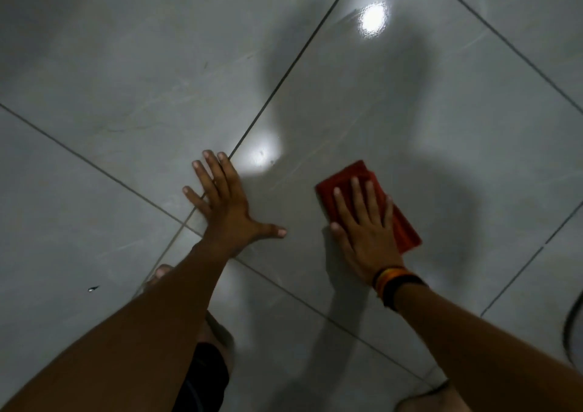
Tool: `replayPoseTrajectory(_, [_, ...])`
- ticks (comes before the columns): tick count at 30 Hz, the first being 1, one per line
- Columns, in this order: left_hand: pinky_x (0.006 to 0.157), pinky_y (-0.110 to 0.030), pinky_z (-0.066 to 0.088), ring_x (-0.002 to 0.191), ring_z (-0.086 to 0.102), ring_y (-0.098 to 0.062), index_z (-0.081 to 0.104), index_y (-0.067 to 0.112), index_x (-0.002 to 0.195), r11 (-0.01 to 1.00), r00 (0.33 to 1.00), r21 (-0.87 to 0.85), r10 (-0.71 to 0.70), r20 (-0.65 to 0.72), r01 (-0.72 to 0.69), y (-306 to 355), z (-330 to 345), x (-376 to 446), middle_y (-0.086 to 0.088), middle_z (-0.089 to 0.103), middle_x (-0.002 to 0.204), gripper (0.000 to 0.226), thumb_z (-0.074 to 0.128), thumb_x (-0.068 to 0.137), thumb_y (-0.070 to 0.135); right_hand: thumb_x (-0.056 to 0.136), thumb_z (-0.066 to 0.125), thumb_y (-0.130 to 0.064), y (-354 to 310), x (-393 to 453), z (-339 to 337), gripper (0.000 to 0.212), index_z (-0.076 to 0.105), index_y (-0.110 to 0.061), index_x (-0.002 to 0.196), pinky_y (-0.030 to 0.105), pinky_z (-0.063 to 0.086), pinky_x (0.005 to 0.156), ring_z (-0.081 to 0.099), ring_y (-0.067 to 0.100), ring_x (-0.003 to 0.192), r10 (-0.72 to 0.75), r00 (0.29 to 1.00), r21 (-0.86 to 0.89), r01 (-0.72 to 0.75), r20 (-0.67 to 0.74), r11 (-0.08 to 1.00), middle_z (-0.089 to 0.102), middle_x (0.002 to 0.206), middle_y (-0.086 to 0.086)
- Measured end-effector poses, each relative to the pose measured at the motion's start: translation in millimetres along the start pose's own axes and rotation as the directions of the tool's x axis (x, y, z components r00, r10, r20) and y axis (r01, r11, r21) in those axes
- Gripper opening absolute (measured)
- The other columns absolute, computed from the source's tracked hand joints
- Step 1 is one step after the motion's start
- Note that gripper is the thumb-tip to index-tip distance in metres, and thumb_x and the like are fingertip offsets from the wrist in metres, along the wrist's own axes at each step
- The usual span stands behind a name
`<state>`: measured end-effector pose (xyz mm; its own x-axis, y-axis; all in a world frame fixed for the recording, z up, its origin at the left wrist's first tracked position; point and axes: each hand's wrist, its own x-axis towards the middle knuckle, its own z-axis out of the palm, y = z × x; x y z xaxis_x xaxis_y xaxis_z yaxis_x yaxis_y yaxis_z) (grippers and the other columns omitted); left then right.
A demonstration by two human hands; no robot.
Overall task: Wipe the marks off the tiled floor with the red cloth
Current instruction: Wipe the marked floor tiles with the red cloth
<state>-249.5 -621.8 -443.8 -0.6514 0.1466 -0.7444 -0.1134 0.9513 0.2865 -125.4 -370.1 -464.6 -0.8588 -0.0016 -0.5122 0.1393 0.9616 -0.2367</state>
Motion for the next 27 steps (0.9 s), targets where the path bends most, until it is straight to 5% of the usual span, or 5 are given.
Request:
replayPoseTrajectory(4, [0.106, -0.067, -0.032, 0.151, -0.036, -0.047, -0.029, 0.011, 0.160, 0.999, 0.999, 0.019, 0.038, 0.003, -0.039, -10, 3, 4, -0.017, -0.038, 0.166, 0.187, 0.064, 0.026, 0.103, 0.106, 0.028, -0.049, -60, 13, 19, 0.060, 0.021, -0.032, 0.163, 0.067, 0.013, 0.122, 0.008, 0.032, 0.159, -0.328, 0.945, -0.104, 0.326, 0.007, 0.940, 0.012, 0.172, 0.006])
replayPoseTrajectory(9, [0.104, -0.064, -0.034, 0.151, -0.035, -0.048, -0.033, 0.011, 0.158, 0.991, 0.998, 0.117, 0.064, 0.016, -0.065, -19, 1, 6, -0.018, -0.038, 0.166, 0.186, 0.070, 0.029, 0.097, 0.105, 0.036, -0.044, -60, 86, -9, 0.059, 0.023, -0.036, 0.162, 0.063, 0.013, 0.123, 0.012, 0.030, 0.160, -0.422, 0.904, -0.154, 0.409, -0.068, 0.900, 0.016, 0.172, 0.004])
replayPoseTrajectory(17, [0.101, -0.069, -0.035, 0.147, -0.040, -0.052, -0.037, 0.007, 0.154, 0.992, 0.995, 0.122, 0.002, 0.099, -0.014, -2, -14, 0, -0.022, -0.044, 0.161, 0.191, 0.087, 0.031, 0.084, 0.108, 0.033, -0.040, -33, 55, -31, 0.062, 0.009, -0.032, 0.164, 0.062, 0.006, 0.126, -0.005, 0.031, 0.160, 0.282, 0.949, 0.191, -0.254, -0.139, 0.948, -0.002, 0.174, 0.005])
replayPoseTrajectory(23, [0.107, -0.077, -0.023, 0.148, -0.037, -0.053, -0.032, 0.005, 0.157, 0.990, 0.998, 0.138, 0.014, 0.060, -0.023, -7, -8, 1, -0.024, -0.040, 0.163, 0.190, 0.087, 0.032, 0.083, 0.107, 0.038, -0.038, -76, 25, 3, 0.063, 0.012, -0.033, 0.164, 0.065, 0.004, 0.125, -0.007, 0.032, 0.159, -0.269, 0.958, -0.016, 0.272, 0.098, 0.962, 0.000, 0.173, 0.003])
replayPoseTrajectory(27, [0.108, -0.075, -0.024, 0.148, -0.039, -0.051, -0.033, 0.005, 0.157, 0.986, 0.999, 0.163, 0.014, 0.053, -0.022, -11, -6, 2, -0.023, -0.041, 0.163, 0.188, 0.089, 0.035, 0.080, 0.106, 0.035, -0.040, -89, 122, -33, 0.062, 0.014, -0.035, 0.163, 0.062, 0.005, 0.123, 0.000, 0.029, 0.161, -0.250, 0.967, -0.088, 0.246, -0.040, 0.965, 0.004, 0.174, 0.002])
